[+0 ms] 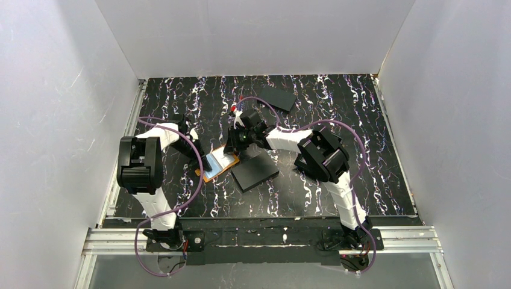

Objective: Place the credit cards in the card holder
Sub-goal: Open the card holder at the center of the board.

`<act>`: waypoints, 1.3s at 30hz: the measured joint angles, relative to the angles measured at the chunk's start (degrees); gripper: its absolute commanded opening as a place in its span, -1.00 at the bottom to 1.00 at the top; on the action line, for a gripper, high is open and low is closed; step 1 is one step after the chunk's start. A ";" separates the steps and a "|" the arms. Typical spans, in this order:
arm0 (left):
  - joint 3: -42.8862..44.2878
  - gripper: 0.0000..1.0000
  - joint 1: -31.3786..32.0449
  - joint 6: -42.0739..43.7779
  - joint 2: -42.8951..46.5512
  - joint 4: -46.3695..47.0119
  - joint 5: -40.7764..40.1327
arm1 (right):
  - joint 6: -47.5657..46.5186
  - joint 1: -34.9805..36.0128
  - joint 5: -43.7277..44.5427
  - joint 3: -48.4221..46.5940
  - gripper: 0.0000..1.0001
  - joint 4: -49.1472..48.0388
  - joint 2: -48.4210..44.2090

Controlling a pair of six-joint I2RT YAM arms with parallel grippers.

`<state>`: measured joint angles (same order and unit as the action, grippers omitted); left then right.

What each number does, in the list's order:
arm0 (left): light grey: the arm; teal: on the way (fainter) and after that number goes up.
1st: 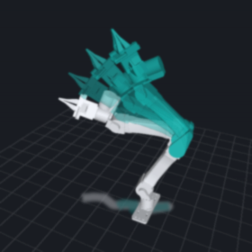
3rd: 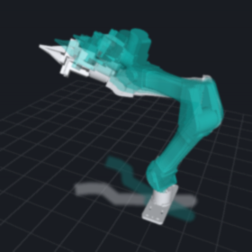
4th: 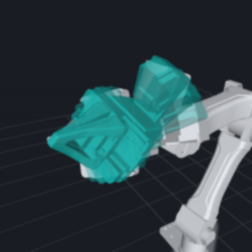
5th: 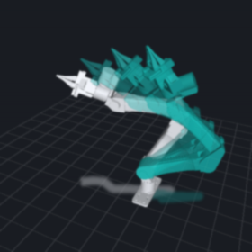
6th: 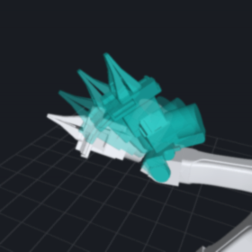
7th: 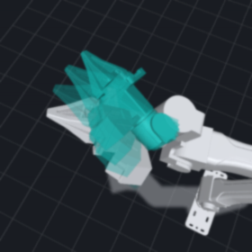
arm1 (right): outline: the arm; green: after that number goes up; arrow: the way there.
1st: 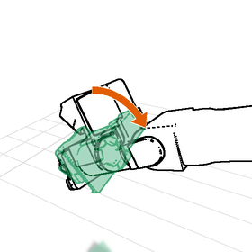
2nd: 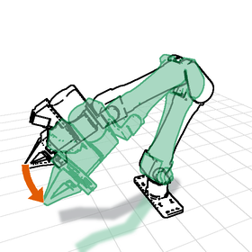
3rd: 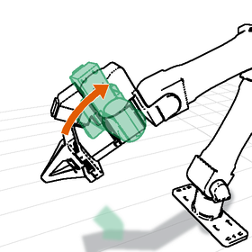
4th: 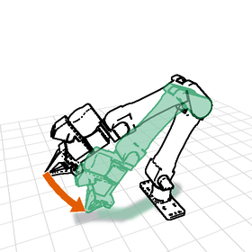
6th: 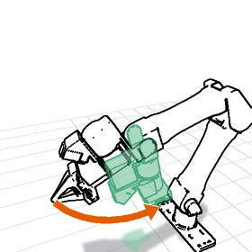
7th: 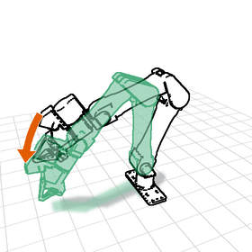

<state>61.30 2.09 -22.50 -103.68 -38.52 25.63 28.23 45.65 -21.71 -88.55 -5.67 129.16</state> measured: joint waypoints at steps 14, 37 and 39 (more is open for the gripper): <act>-0.98 -0.47 0.26 0.35 6.36 1.51 -4.02 | 0.28 -0.15 -0.48 -0.17 -0.39 1.27 -0.68; -3.21 -0.33 0.81 0.44 16.13 7.26 -0.66 | -2.95 4.02 3.08 -4.76 0.15 13.33 -4.17; -3.23 -0.33 1.05 0.44 16.13 7.26 -0.59 | -2.95 4.83 3.41 -4.76 0.11 13.44 -4.55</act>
<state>58.06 3.14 -22.06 -87.55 -31.27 25.04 25.28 50.48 -18.31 -93.32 7.77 124.62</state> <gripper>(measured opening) 0.331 0.570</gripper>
